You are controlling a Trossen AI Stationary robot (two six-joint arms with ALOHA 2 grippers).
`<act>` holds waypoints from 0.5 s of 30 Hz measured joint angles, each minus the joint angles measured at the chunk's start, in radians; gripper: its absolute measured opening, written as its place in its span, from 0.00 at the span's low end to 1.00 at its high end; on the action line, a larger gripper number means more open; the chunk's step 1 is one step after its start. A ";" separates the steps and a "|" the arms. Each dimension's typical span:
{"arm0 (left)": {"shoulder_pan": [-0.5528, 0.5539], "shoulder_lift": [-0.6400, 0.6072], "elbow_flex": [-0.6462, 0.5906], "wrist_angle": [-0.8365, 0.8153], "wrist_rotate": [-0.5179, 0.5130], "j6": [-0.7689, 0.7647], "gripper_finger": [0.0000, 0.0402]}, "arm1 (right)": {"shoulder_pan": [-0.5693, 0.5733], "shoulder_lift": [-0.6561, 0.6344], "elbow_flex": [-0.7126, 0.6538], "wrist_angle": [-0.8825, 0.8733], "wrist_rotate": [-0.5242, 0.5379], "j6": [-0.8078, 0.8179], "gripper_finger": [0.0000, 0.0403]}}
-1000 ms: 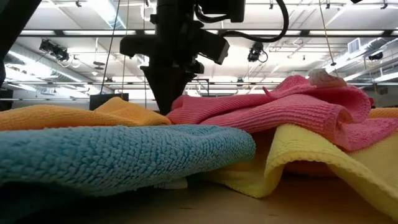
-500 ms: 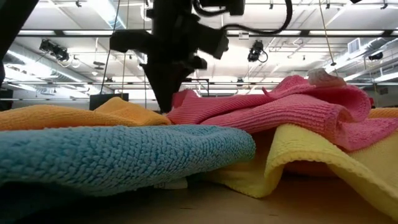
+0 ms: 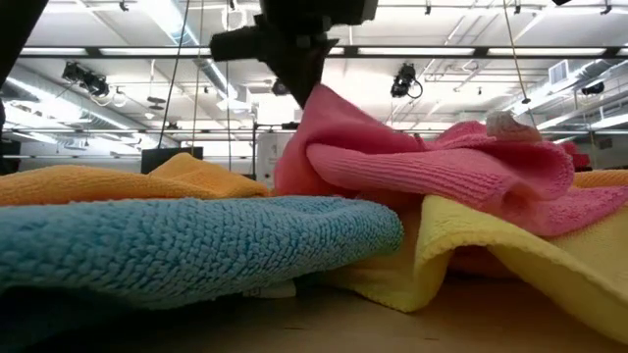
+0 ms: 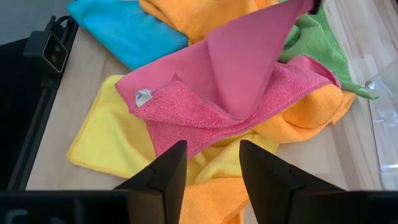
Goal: Fold microfiber towels
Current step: Fold the pink microfiber cloth
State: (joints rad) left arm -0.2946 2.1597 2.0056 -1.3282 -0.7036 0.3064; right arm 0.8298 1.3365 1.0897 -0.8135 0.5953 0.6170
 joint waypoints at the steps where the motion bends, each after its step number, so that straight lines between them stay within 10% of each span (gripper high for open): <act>1: -0.004 0.000 0.000 0.006 -0.045 0.010 0.02 | 0.000 0.000 0.000 0.000 0.000 0.000 0.39; 15: 0.056 0.042 0.001 0.220 0.005 0.095 0.04 | 0.000 0.000 0.000 0.000 0.000 0.000 0.39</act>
State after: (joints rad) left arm -0.2390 2.2019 2.0064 -1.1086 -0.6987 0.4014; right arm 0.8299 1.3365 1.0897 -0.8131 0.5953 0.6170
